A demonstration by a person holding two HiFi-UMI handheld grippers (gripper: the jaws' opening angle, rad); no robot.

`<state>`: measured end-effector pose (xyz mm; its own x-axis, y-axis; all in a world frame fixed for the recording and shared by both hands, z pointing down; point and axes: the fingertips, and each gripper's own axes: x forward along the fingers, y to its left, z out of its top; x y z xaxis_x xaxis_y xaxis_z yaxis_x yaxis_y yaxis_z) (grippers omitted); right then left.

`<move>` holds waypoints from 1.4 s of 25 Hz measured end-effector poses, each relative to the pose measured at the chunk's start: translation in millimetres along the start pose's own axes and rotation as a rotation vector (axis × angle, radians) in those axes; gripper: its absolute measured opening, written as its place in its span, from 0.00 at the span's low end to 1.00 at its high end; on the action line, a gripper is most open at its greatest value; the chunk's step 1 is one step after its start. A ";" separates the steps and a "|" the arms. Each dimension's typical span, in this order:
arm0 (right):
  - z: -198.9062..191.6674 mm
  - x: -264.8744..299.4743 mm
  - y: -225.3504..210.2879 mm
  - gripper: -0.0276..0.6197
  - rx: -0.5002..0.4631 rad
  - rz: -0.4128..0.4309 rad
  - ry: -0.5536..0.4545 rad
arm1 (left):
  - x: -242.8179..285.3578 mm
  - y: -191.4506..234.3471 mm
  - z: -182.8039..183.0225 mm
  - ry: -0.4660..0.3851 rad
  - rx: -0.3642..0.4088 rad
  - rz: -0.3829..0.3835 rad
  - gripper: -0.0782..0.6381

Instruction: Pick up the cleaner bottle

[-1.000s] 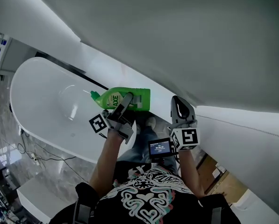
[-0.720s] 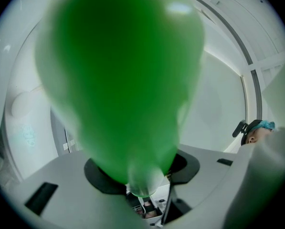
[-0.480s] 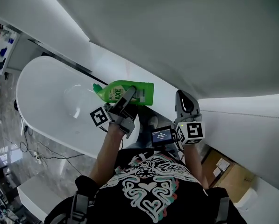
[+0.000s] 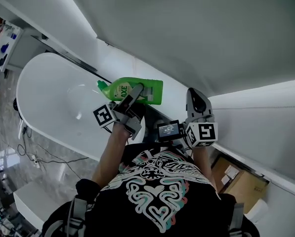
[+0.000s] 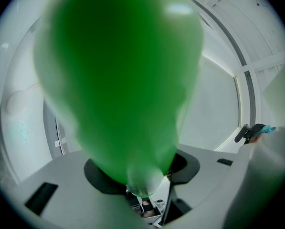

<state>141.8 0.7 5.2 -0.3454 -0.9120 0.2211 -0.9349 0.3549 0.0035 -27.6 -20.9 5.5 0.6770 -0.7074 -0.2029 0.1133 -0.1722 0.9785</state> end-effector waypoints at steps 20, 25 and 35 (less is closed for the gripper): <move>5.4 8.2 3.6 0.09 -0.005 -0.001 -0.013 | 3.5 -8.4 2.0 0.008 0.005 -0.029 0.39; 5.1 8.9 4.8 0.09 0.003 0.006 -0.012 | 3.2 -6.6 0.3 0.011 0.000 -0.023 0.39; 4.4 10.9 4.7 0.09 0.009 0.017 -0.005 | 3.2 -6.2 1.4 0.006 -0.002 -0.016 0.39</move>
<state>133.3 -8.5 3.4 -0.3615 -0.9069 0.2164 -0.9296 0.3685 -0.0086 -27.2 -23.0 -1.3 0.6791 -0.7008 -0.2184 0.1254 -0.1824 0.9752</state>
